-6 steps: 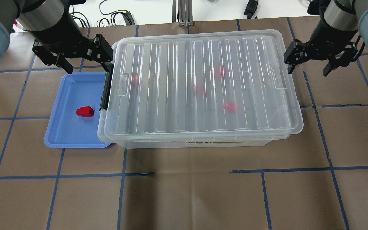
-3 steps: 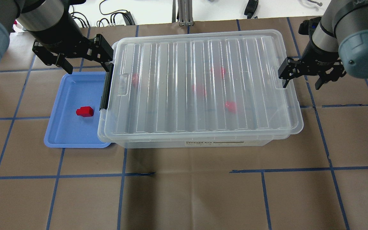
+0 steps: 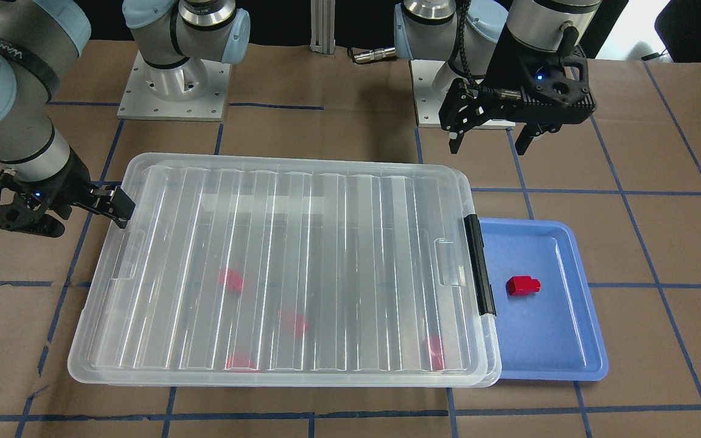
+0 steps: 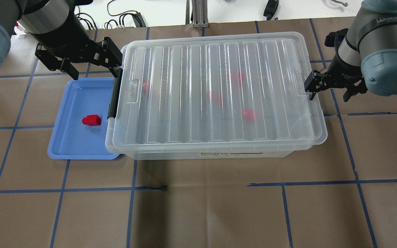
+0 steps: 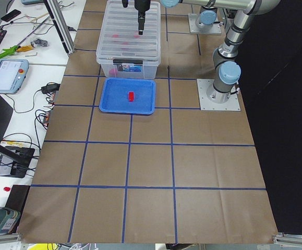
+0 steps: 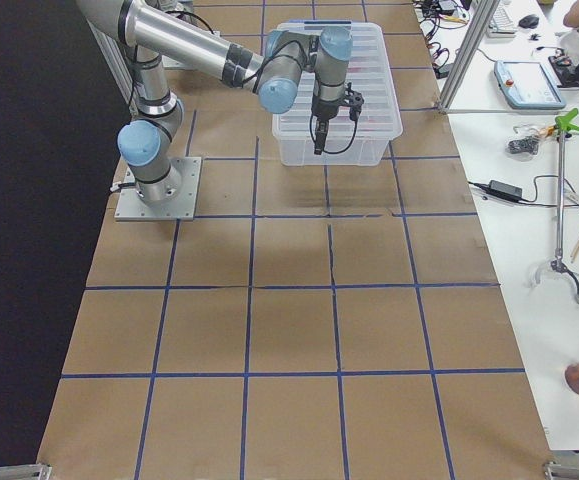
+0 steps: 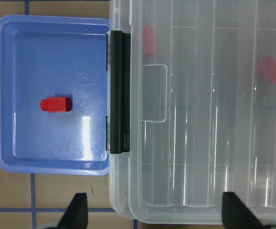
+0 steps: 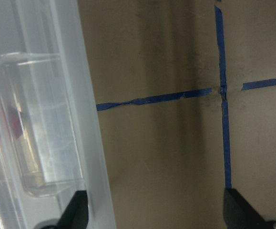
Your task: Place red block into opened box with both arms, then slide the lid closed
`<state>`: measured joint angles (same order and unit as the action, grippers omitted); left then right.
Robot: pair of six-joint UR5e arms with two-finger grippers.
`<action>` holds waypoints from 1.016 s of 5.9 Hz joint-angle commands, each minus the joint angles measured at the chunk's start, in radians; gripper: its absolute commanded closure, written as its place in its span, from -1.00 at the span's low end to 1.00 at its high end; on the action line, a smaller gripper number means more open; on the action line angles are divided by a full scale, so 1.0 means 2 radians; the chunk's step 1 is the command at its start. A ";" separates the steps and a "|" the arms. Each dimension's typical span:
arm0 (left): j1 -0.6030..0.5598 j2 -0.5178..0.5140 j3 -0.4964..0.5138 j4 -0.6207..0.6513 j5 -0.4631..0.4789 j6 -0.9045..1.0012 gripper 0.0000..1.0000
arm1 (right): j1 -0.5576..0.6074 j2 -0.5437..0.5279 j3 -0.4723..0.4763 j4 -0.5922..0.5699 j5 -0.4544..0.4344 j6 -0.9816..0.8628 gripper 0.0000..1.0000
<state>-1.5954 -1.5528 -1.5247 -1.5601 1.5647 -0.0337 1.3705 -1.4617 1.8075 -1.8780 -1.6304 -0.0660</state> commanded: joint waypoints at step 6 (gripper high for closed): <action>0.000 0.001 0.000 0.001 -0.001 0.000 -0.96 | -0.083 0.013 -0.001 -0.043 -0.002 -0.147 -1.00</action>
<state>-1.5953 -1.5509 -1.5248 -1.5586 1.5641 -0.0327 1.2342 -1.4412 1.8056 -1.9454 -1.6325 -0.3116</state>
